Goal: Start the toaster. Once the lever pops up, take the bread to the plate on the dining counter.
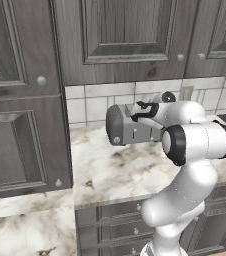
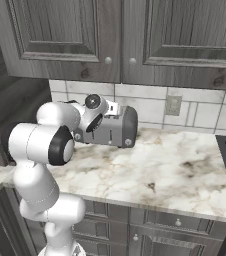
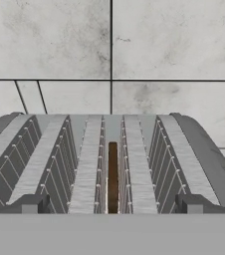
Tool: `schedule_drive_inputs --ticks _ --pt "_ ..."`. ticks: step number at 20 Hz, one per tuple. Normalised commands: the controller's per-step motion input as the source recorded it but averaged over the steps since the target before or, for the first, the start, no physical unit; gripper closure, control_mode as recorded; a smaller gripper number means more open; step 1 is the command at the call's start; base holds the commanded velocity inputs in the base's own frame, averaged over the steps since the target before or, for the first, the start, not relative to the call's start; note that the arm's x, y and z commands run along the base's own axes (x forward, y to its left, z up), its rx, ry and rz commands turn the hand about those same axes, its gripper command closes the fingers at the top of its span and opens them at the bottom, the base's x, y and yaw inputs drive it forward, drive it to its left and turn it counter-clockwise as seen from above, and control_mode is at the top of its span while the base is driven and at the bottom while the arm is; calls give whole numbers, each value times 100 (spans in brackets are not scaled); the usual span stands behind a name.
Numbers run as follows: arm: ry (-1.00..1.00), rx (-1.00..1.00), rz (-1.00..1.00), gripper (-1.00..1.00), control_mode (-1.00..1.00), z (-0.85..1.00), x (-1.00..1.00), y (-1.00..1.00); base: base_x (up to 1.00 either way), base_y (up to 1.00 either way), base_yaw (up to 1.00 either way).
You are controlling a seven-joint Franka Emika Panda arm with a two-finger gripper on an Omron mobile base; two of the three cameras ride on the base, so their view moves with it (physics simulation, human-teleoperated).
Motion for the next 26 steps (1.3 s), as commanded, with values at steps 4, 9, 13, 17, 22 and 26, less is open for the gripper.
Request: schedule_drive_inputs --ticks 4,9,13,17,22,26 --pt "0 0 0 -100 -100 0 0 0 0 0 0" --pt "0 0 0 -100 -100 0 0 0 0 0 0" --pt "0 0 0 -100 -100 0 0 0 0 0 0" --pt "0 0 0 -100 -100 0 0 0 0 0 0" --pt "0 0 0 -100 -100 0 0 0 0 0 0" --pt "0 0 0 -100 -100 0 0 0 0 0 0"
